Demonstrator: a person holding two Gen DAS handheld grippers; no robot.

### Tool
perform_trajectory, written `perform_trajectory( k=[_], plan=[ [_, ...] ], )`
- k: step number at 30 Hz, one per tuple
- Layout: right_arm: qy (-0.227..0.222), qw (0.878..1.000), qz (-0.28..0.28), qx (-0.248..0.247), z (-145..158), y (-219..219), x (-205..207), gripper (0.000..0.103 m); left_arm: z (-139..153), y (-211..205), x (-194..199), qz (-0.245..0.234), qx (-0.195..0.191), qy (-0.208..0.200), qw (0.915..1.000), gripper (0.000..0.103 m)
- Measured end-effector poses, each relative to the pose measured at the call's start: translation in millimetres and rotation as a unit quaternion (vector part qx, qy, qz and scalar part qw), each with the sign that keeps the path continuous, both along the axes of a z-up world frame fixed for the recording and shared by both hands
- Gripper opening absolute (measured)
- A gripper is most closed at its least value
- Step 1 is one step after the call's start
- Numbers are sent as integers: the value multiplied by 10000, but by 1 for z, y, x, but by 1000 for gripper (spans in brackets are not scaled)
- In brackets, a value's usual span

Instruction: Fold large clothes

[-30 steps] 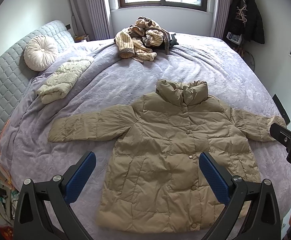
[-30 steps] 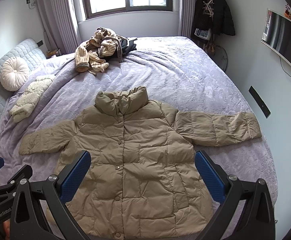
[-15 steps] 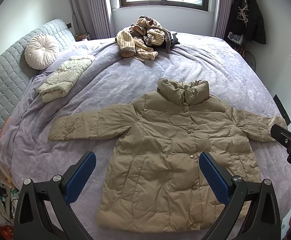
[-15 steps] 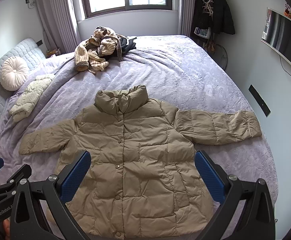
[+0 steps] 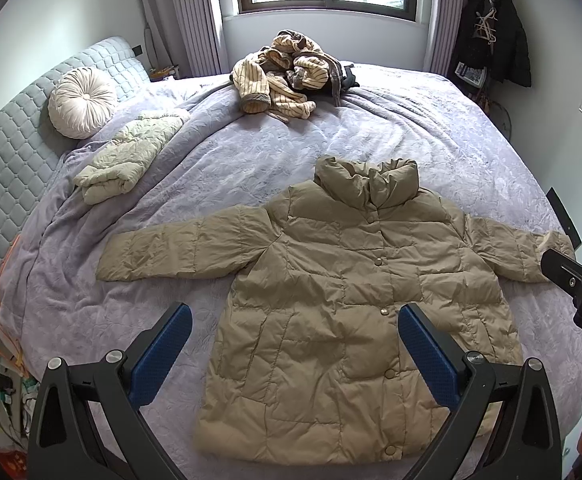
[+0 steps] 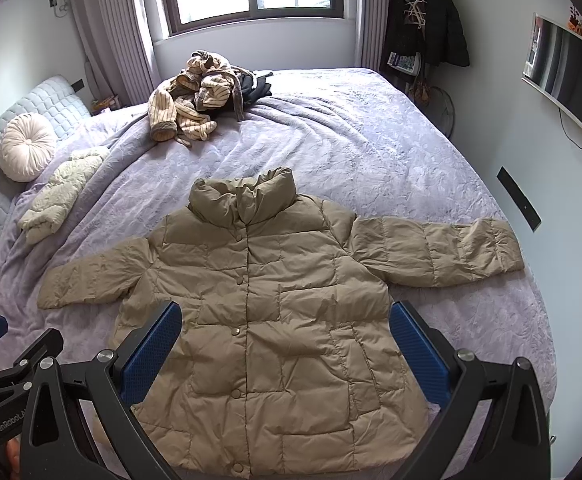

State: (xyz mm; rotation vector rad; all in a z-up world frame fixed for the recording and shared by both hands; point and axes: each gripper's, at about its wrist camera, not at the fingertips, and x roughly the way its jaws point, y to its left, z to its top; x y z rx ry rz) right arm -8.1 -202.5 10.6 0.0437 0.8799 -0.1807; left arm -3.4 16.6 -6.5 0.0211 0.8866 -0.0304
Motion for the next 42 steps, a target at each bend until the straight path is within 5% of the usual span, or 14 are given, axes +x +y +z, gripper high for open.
perform_trajectory(
  k=[34, 42],
  plan=[
    [21, 10000, 13, 23, -1, 2, 2, 103, -12, 8, -5, -13, 30, 11, 10000, 103],
    [215, 9997, 54, 55, -13, 9, 3, 103, -27, 15, -7, -10, -1205, 372, 9920, 103]
  ],
)
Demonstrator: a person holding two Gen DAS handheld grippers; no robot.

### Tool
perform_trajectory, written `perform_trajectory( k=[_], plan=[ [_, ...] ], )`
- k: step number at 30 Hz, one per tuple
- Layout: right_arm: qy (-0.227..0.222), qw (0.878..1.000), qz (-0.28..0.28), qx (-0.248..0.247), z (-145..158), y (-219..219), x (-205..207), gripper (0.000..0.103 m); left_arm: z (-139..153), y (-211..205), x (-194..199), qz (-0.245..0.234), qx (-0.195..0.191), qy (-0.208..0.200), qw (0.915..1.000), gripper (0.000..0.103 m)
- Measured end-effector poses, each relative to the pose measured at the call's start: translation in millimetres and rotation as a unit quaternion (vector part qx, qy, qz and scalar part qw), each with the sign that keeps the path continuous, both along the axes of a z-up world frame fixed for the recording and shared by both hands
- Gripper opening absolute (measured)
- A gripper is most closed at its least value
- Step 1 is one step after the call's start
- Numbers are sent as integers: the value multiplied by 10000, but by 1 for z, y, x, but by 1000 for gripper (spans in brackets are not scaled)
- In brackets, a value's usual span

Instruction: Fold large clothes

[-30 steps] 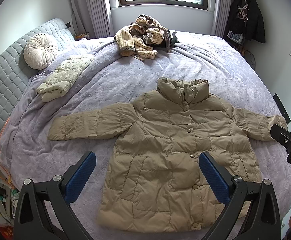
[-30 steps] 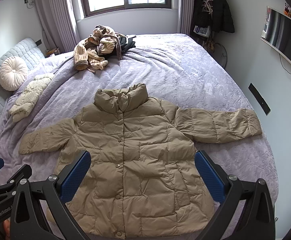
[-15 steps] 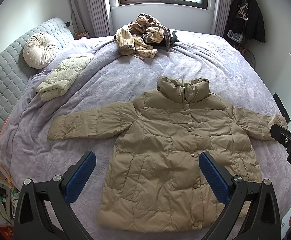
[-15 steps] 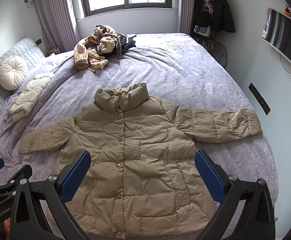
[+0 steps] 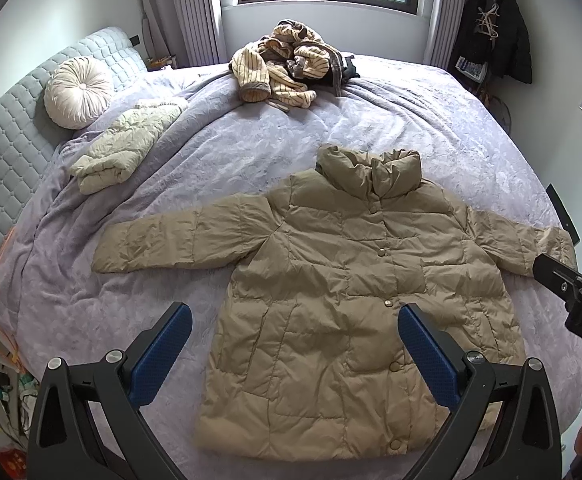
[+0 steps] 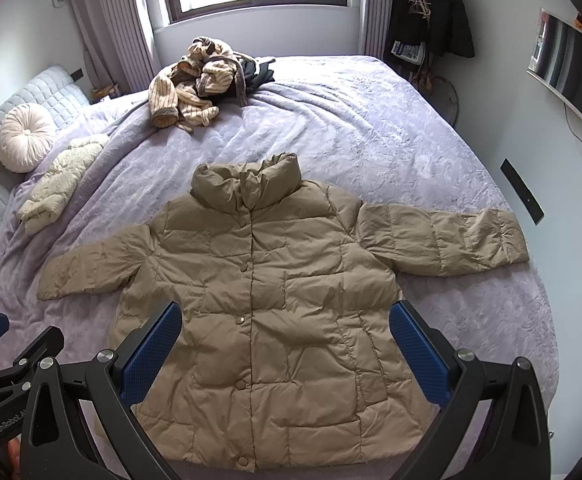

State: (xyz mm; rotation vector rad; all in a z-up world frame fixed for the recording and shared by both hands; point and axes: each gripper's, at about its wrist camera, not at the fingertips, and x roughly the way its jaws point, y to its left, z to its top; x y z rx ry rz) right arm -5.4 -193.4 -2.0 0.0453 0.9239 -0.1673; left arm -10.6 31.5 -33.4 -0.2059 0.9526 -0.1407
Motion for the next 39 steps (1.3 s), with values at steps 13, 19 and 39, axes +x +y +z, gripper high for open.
perform_trajectory(
  k=[13, 19, 39],
  plan=[
    [592, 9970, 351, 350, -31, 29, 24, 103, -36, 43, 36, 94, 327, 241, 9991, 103],
    [1258, 9833, 991, 862, -70, 66, 52, 103, -90, 97, 70, 501, -206, 406, 9977, 103],
    [2260, 9550, 1629, 1023, -193, 171, 155, 102, -286, 310, 199, 2130, -2166, 925, 9482, 103]
  ],
)
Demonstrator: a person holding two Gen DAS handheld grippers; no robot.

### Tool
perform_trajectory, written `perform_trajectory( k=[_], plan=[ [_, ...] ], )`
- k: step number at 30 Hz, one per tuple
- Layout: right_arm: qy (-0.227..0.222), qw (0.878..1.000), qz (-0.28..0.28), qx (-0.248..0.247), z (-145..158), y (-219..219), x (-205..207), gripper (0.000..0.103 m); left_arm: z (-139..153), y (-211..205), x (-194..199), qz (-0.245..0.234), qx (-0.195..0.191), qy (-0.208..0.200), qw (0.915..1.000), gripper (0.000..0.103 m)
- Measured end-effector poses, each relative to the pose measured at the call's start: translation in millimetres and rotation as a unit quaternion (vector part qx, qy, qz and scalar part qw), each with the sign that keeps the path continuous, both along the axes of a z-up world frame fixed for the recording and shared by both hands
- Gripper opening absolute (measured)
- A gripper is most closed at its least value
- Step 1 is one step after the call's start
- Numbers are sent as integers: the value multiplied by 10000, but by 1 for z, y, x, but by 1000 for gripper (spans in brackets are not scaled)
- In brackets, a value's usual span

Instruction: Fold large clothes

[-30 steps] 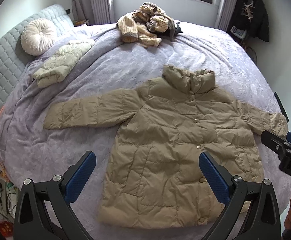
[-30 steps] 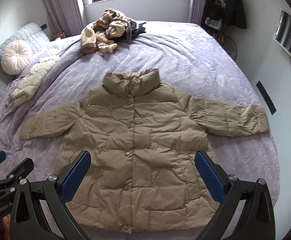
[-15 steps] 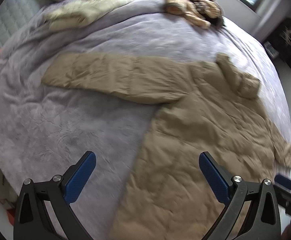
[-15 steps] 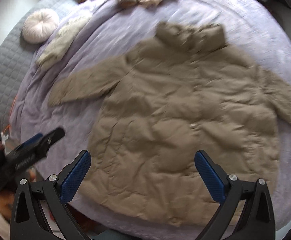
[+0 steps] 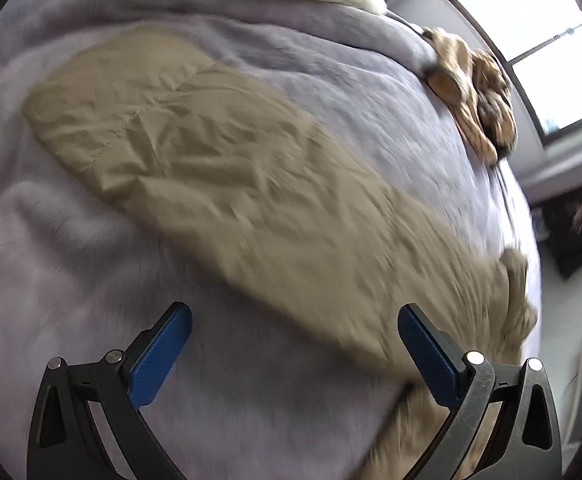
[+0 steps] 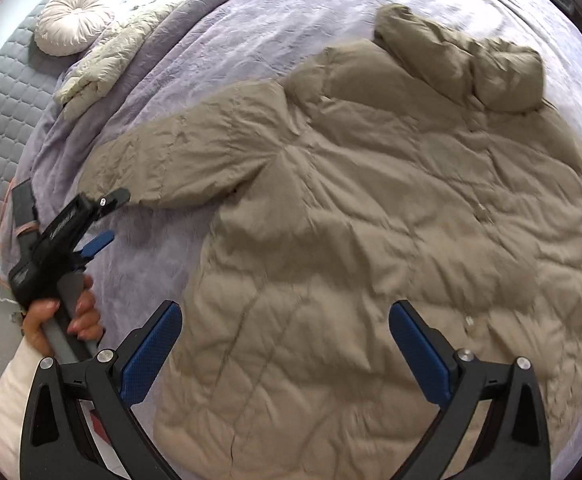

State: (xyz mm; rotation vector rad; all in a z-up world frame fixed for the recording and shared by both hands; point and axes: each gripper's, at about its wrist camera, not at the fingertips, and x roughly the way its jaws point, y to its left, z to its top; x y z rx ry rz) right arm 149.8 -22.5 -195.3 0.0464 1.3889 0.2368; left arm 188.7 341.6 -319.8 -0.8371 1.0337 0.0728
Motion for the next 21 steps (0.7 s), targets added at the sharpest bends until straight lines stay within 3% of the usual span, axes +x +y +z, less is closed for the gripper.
perform_trajectory(
  k=[4, 7, 10, 11, 12, 15, 17, 19, 20, 21],
  plan=[
    [-72, 9999, 130, 48, -13, 11, 15, 99, -11, 28, 18, 386, 31, -120, 9992, 98],
    [-129, 9997, 196, 70, -21, 16, 24, 95, -12, 48, 28, 629, 167, -167, 9977, 83],
    [-141, 9996, 239, 94, -27, 18, 32, 95, -14, 66, 27, 908, 95, -156, 9957, 40],
    [-157, 9995, 257, 114, -29, 19, 34, 95, -16, 73, 27, 941, -11, -220, 9953, 13],
    [-179, 9993, 287, 146, -31, 21, 37, 95, -18, 79, 25, 922, -227, -366, 9948, 7],
    [-246, 9988, 354, 215, -35, 28, 44, 93, -4, 85, 20, 961, -192, -606, 9933, 7],
    [-284, 9984, 393, 287, -37, 33, 50, 82, 18, 83, 19, 830, 18, -815, 9932, 7],
    [-339, 9977, 400, 441, -40, 39, 60, 60, 36, 80, 18, 717, 161, -971, 9926, 7],
    [-341, 9973, 383, 518, -43, 41, 64, 54, 48, 78, 18, 643, 235, -1087, 9917, 7],
    [-329, 9967, 353, 646, -46, 43, 71, 40, 56, 77, 17, 604, 273, -1158, 9911, 7]
  ],
)
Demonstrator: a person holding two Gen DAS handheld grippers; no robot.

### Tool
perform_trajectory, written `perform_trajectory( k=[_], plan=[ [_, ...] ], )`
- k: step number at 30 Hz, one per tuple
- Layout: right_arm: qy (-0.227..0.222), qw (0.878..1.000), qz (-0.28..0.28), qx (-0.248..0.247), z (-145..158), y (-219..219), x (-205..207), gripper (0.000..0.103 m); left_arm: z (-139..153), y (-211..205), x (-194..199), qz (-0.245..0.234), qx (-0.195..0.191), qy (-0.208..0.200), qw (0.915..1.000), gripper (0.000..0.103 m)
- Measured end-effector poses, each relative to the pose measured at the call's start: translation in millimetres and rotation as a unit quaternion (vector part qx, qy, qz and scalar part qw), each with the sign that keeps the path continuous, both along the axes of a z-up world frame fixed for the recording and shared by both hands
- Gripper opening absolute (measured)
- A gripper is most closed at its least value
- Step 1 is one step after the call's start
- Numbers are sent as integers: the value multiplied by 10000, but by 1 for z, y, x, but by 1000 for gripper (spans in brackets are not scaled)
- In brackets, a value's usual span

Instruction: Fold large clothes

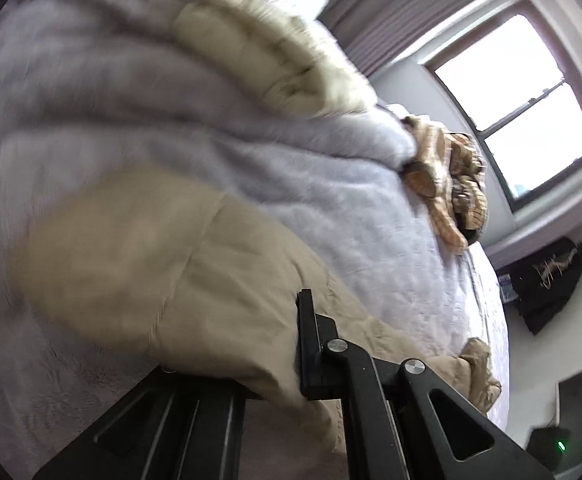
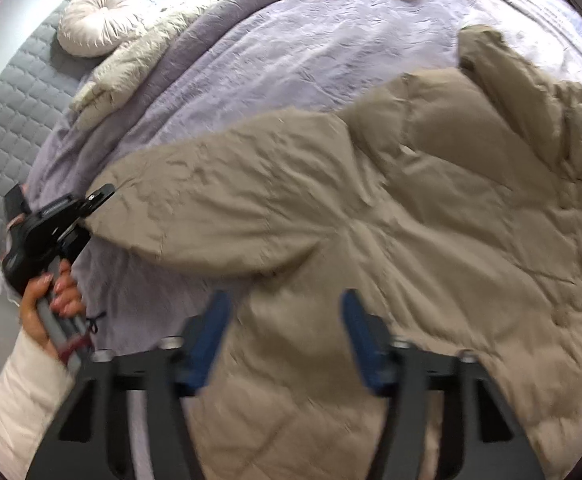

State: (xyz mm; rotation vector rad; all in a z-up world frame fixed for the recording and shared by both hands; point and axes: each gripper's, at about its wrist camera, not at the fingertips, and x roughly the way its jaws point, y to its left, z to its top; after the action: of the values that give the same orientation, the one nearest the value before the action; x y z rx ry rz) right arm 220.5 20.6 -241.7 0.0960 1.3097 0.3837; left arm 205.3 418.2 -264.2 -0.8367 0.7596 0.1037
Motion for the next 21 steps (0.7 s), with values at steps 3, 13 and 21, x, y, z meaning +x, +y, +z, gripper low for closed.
perform_trajectory(
  k=[3, 13, 21],
  plan=[
    [-5, 9995, -87, 293, -12, 7, 18, 27, 31, -8, -3, -191, 237, -282, 9991, 7],
    [283, 9984, -273, 396, -90, 29, 46, 22, 99, -108, 22, -1442, 806, -873, 9824, 7],
    [354, 9919, -545, 1092, -53, -21, 35, 22, 136, -251, 37, -2728, 1245, -1208, 9463, 7]
  ],
)
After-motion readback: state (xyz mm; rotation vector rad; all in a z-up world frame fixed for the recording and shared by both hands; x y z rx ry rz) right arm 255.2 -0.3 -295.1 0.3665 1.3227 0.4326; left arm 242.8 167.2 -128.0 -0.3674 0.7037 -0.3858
